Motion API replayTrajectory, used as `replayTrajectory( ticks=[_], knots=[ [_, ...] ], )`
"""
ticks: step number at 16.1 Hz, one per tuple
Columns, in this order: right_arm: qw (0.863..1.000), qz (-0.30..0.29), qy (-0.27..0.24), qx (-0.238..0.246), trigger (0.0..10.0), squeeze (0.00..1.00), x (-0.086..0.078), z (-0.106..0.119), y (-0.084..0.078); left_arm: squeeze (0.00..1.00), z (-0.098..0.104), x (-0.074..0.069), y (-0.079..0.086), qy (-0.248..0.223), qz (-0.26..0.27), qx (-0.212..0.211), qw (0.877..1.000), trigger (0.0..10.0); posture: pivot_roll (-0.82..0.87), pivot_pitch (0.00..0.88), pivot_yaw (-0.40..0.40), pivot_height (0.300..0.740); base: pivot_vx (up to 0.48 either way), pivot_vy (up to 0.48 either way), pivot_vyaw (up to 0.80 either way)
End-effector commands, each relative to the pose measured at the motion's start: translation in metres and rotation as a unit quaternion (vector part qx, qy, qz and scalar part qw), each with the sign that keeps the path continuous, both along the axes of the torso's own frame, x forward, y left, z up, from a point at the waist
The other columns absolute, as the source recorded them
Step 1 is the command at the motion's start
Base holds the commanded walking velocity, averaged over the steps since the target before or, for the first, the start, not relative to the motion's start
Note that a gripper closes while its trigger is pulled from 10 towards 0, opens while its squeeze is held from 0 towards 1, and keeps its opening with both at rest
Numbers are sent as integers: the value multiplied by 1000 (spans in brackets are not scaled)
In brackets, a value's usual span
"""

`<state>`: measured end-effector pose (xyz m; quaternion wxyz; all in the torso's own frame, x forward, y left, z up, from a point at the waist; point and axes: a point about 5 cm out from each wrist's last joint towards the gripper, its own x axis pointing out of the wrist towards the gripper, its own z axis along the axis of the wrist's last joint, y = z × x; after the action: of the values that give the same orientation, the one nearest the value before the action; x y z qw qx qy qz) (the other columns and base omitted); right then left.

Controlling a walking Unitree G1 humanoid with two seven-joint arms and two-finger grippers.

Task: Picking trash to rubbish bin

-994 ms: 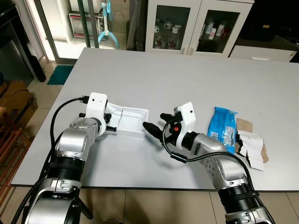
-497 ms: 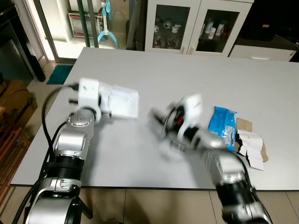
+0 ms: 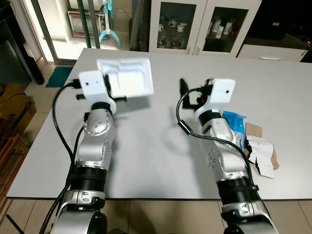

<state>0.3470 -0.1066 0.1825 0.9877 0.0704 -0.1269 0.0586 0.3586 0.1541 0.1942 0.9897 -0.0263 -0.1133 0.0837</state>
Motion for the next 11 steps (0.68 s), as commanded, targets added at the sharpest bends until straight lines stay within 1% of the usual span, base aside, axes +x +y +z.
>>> replayTrajectory(
  ticks=[1, 2, 4, 6, 8, 9, 10, 11],
  knots=[
    [1000, -22, -9, -1, 10000, 0, 3, 3, -4, 0, 3, -1, 1, -18, 14, 10, 1000, 10000, 24, 22, -65, 740, 0, 0, 0],
    [1000, -30, -8, 0, 10000, 0, 4, 2, -6, 0, 3, -2, 1, -24, 16, 12, 1000, 10000, 25, 20, -65, 740, 0, 0, 0],
    [999, -37, -5, -9, 10000, 0, 5, -1, -10, 0, 2, -2, 3, -20, 13, 39, 999, 10000, 25, 19, -67, 740, 0, 0, 0],
    [999, -46, -5, -12, 10000, 0, 6, -4, -15, 0, 6, -3, 0, -39, 1, 57, 998, 10000, 29, 21, -72, 740, 0, 0, 0],
    [998, -53, 0, -22, 10000, 0, 7, -8, -20, 0, 7, -2, -5, -41, -20, 97, 994, 10000, 24, 22, -69, 740, 0, 0, 0],
    [997, -55, -1, -48, 10000, 0, 7, -12, -22, 0, 7, -1, -8, -36, -43, 151, 987, 10000, 25, 23, -70, 740, 0, 0, 0],
    [997, -55, 1, -55, 10000, 0, 6, -14, -24, 0, 6, 0, -7, -32, -45, 179, 982, 10000, 25, 22, -69, 740, 0, 0, 0],
    [997, -58, 4, -53, 10000, 0, 6, -15, -27, 0, 6, -1, -4, -32, -42, 187, 981, 10000, 26, 22, -67, 740, 0, 0, 0]
  ],
)
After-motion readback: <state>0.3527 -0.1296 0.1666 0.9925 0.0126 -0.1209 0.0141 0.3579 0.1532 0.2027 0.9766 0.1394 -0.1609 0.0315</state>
